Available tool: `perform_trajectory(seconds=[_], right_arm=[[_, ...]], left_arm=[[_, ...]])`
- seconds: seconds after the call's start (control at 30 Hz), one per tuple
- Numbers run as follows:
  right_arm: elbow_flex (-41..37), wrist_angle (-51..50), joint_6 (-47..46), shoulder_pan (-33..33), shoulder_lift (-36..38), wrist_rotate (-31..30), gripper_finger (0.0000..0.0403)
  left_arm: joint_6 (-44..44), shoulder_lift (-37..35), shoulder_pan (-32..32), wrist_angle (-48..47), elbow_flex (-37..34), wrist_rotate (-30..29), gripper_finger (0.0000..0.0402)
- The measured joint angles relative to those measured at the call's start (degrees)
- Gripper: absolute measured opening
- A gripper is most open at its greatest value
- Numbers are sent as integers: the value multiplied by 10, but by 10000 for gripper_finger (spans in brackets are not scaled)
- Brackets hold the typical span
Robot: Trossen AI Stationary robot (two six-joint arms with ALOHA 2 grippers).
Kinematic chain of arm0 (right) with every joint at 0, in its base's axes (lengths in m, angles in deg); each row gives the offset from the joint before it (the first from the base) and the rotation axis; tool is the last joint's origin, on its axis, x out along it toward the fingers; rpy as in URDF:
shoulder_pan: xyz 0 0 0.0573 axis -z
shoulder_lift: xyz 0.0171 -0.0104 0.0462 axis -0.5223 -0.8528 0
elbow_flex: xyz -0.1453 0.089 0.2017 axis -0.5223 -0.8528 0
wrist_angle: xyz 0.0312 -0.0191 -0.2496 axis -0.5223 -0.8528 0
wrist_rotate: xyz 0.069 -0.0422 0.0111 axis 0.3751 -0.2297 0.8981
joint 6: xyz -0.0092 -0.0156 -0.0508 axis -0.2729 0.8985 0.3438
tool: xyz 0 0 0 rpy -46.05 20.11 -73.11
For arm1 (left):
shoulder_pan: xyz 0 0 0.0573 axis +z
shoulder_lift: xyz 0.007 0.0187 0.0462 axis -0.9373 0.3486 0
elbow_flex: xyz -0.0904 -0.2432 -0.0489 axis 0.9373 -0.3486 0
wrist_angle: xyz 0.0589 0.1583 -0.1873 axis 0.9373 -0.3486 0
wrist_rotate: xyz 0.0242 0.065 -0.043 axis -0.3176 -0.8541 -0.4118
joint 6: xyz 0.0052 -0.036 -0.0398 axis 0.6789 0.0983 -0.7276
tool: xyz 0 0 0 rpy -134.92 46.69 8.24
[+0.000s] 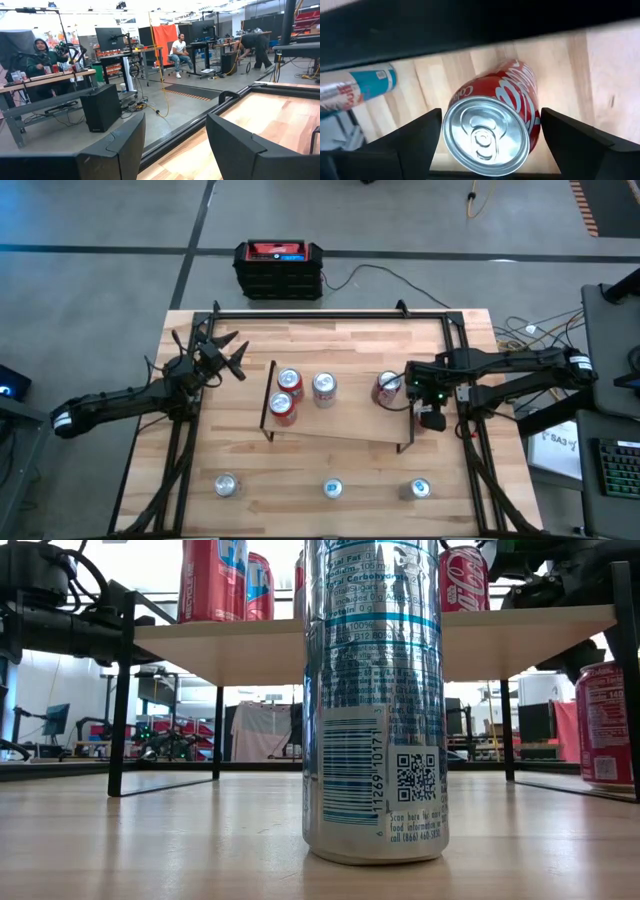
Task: Place canned beverage on shelf
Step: Move the red soda can to the bottom right of the table
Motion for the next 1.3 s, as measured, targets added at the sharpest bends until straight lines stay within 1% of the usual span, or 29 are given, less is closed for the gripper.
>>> perform_trajectory(seconds=[0.27, 0.8, 1.3], right_arm=[[0, -2, -51, -24, 3, 29, 323], [0, 33, -176, -124, 3, 25, 324], [0, 93, -287, -209, -5, 24, 324]], left_arm=[[0, 0, 0, 0, 0, 0, 195], [0, 0, 0, 0, 0, 0, 195], [0, 0, 0, 0, 0, 0, 195]])
